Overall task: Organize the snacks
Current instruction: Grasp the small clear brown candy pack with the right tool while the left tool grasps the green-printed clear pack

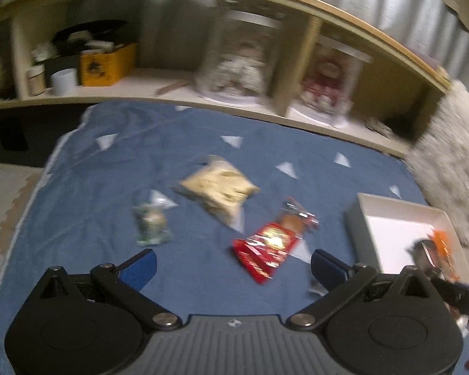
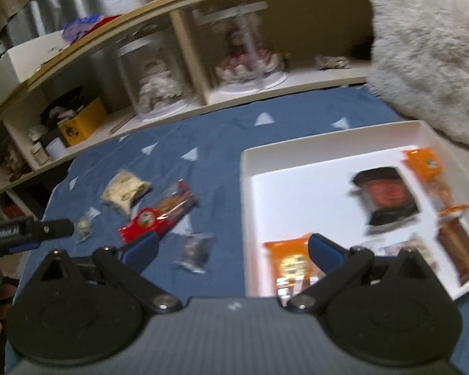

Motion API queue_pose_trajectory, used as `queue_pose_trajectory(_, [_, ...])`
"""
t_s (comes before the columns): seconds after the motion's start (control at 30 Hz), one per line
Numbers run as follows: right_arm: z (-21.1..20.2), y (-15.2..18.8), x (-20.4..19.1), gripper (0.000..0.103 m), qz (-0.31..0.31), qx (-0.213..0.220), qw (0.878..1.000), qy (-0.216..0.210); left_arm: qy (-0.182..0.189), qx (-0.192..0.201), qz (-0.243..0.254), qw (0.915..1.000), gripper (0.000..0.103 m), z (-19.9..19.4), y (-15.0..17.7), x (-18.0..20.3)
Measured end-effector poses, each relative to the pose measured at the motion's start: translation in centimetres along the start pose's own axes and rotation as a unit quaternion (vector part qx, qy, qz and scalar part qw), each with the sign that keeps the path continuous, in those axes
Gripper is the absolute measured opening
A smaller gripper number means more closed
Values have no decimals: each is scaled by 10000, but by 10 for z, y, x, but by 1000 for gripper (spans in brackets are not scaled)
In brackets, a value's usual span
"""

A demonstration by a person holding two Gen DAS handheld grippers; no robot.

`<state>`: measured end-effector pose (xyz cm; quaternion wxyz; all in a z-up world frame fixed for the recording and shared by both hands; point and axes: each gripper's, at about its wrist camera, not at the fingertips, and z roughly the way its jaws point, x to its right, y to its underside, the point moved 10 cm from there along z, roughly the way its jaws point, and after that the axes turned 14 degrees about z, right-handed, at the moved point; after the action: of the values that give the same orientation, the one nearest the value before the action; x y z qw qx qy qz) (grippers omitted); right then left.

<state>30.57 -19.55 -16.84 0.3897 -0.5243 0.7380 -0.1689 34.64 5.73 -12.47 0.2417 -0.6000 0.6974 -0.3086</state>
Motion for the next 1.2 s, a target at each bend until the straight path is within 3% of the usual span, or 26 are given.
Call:
queue_pose_trajectory(0.17, [24,16,-22,102,80,-177,9998,-18,-267,45,-370,9989,103,12,1,-45])
queue_pose_trajectory(0.27, [38,24,-29,101,180,-195,9996,-17,-247,56,-694,9973,103,24,3,-66])
queue_pose_trajectory(0.43, [61,36,-31,81,463,-312,9984,21,-171,130,-1120,9935,103,50,5,-82])
queue_pose_trajectory(0.57, [81,42,-29,66,669,-461,9966,144,-278,155,-1023,9942,99,69,2,-79])
queue_pose_trajectory(0.7, [100,46,-29,58,640,-539,9963,208,-442,25,-986,9941,85,88,4,-80])
queue_pose_trajectory(0.97, [130,48,-30,55,681,-642,9945,468,-824,-36,-1066,9909,74,109,11,-85])
queue_pose_trajectory(1.07, [138,47,-27,45,663,-636,9943,548,-948,-11,-1054,9899,61,109,11,-83])
queue_pose_trajectory(1.2, [137,46,-25,36,570,-678,9948,496,-1052,-60,-830,9910,33,107,12,-82])
